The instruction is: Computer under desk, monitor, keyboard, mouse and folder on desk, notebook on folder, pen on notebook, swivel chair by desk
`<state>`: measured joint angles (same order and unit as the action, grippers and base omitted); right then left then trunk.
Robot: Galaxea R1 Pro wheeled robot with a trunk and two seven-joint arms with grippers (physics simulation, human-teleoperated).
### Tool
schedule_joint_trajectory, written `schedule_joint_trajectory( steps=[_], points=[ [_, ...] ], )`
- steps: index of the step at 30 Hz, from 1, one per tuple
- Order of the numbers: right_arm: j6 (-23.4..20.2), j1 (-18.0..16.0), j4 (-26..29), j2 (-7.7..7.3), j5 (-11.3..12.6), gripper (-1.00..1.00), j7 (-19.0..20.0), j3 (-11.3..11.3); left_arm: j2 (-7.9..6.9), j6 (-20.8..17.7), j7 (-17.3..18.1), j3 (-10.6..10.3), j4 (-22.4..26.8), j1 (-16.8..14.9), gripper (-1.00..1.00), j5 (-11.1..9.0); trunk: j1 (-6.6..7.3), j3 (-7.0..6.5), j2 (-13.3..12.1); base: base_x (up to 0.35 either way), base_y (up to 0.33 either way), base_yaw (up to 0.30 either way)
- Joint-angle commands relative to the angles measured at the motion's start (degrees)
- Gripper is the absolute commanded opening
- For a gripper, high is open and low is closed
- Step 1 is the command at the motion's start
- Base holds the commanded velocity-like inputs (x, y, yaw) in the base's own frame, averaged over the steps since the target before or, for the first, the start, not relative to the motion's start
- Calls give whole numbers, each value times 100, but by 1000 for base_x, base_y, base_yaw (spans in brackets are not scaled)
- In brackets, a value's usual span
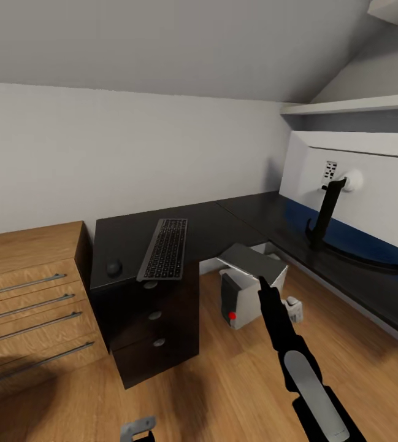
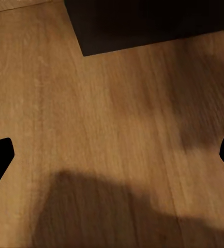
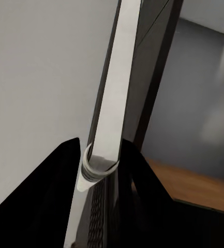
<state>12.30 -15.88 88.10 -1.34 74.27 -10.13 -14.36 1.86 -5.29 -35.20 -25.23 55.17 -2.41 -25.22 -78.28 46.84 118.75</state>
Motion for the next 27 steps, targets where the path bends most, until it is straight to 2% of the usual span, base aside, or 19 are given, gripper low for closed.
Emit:
schedule_joint_trajectory(
  steps=[1, 16, 21, 24, 25, 27],
  points=[
    [49, -7, 2, -9, 47, -100, -7, -34, -6, -23, -40, -15, 8, -4, 100, -18, 1, 5, 3, 0, 0, 4],
    [71, -4, -4, -21, 41, -100, 161, -95, -19, -4, -48, -17, -1, -4, 100, -27, 1, 5, 3, 0, 0, 0],
    [93, -3, 0, -19, 35, -100, 168, -93, -12, -7, -57, -41, -28, -5, 100, -27, 1, 5, 3, 161, 0, 0],
    [96, -2, 5, -22, 33, -100, 173, -93, -11, -3, -62, -110, -64, -5, 100, -27, 1, 5, 3, 285, 0, 0],
    [97, -4, 13, -8, 40, -100, 168, -77, -9, -7, -55, -248, -89, -4, 100, -21, 1, 5, 3, 58, 0, 0],
    [100, -3, 14, 0, 42, -100, 169, -76, -9, -6, -51, -261, -81, -1, 100, -21, 23, -12, -37, 30, 0, 0]
  ],
)
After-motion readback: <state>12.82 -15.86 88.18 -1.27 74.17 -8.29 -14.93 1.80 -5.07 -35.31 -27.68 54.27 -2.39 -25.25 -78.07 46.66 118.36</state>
